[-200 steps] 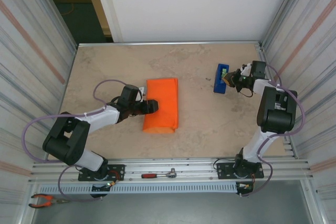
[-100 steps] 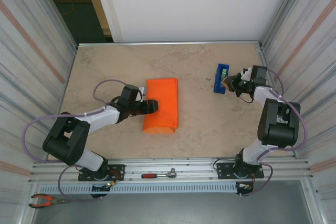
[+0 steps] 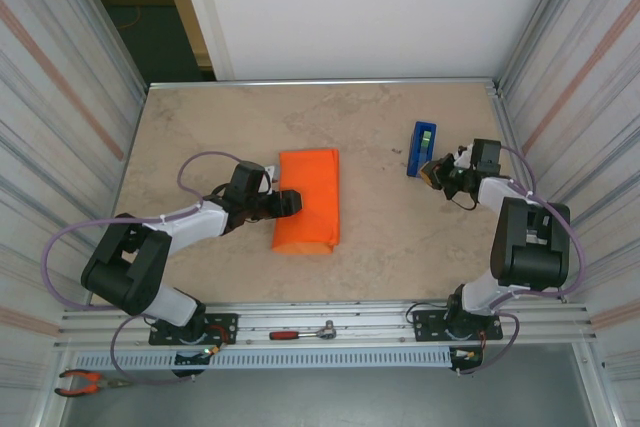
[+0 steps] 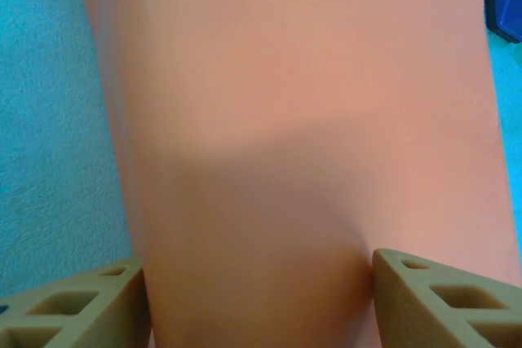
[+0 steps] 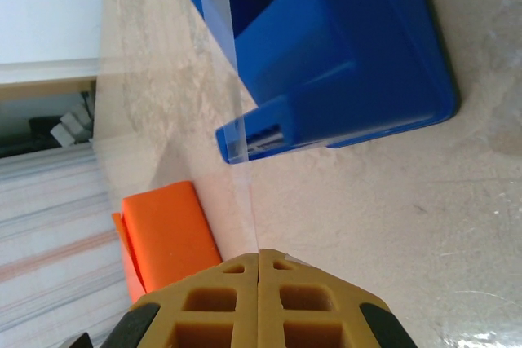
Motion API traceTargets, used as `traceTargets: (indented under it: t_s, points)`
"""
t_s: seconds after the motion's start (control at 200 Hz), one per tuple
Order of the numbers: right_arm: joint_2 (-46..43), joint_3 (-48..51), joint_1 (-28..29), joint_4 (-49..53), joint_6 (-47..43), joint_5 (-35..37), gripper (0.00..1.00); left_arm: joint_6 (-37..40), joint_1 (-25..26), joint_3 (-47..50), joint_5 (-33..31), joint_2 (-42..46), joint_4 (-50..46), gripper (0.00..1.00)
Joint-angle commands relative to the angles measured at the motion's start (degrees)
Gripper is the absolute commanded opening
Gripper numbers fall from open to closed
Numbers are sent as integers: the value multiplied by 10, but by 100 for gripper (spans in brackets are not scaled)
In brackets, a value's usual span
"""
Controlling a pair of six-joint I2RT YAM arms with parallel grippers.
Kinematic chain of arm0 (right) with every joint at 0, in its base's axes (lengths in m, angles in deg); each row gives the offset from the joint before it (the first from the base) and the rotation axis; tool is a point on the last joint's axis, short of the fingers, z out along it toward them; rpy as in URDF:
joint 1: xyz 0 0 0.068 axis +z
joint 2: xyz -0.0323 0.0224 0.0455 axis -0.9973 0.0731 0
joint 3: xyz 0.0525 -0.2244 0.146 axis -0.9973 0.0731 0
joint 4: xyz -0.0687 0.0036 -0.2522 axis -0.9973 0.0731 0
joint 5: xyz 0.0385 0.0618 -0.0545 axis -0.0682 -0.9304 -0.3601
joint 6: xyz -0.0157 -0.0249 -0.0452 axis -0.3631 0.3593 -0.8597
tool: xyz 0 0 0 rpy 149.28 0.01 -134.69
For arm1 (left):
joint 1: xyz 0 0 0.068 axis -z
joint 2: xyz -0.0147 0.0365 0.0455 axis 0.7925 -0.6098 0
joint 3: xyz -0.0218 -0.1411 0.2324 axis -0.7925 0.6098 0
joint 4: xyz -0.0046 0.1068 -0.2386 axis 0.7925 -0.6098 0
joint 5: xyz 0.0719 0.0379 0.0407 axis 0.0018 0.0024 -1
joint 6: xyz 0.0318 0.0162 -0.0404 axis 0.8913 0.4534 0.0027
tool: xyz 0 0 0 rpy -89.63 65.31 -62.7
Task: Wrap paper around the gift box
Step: Tear off the tape with the cutter, then stick the wrapping paper to the gift box.
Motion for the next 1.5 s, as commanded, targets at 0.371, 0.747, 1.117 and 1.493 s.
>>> traceTargets:
  t_s: [0.371, 0.747, 1.117, 1.493]
  points:
    - [76, 40, -7, -97, 59, -16, 0, 26, 6, 25, -65, -47, -109, 66]
    - [150, 42, 23, -193, 129, -28, 0, 26, 6, 25, -70, -37, -118, 66]
    - [71, -62, 118, -59, 54, -62, 0, 26, 7, 25, -71, -38, -118, 66]
    - [166, -362, 313, 313, -185, -52, 0, 26, 7, 25, -71, -40, -117, 66]
